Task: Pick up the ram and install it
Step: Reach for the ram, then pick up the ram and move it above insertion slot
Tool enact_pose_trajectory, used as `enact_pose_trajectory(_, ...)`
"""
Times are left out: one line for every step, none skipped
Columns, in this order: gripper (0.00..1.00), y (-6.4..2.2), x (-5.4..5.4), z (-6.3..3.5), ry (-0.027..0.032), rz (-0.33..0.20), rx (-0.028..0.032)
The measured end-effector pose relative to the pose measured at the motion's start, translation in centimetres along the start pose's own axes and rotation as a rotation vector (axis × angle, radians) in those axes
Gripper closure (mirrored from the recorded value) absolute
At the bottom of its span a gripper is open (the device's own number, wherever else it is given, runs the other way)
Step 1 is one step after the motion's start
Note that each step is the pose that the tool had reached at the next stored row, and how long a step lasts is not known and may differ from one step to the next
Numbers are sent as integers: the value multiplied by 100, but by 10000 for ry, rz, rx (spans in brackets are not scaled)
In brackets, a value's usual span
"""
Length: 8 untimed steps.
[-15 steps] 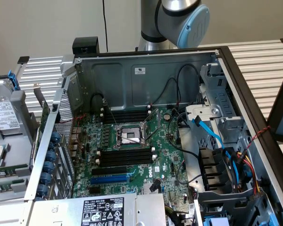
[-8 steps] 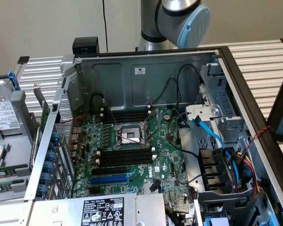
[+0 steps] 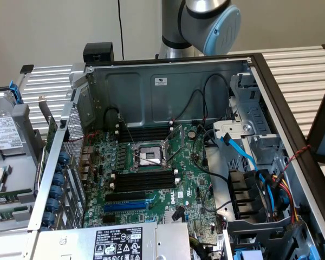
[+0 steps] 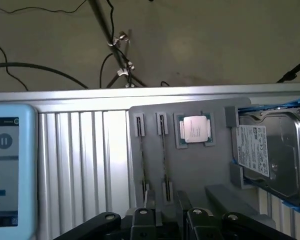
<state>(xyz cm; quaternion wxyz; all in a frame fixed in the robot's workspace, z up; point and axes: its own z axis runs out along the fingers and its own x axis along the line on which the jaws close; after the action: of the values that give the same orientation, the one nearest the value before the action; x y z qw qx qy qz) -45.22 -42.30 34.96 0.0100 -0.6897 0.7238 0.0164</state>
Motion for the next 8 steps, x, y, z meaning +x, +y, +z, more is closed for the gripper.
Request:
enact_pose_trajectory(69,0,0,0,2,-6,-1)
enact_pose_trajectory(69,0,0,0,2,-8,-1)
enact_pose_trajectory(69,0,0,0,2,-10,0)
enact_pose_trajectory(69,0,0,0,2,-10,0)
enact_pose_trajectory(69,0,0,0,2,-9,0)
enact_pose_trajectory(69,0,0,0,2,-10,0)
enact_pose_trajectory(69,0,0,0,2,-10,0)
enact_pose_trajectory(69,0,0,0,2,-9,0)
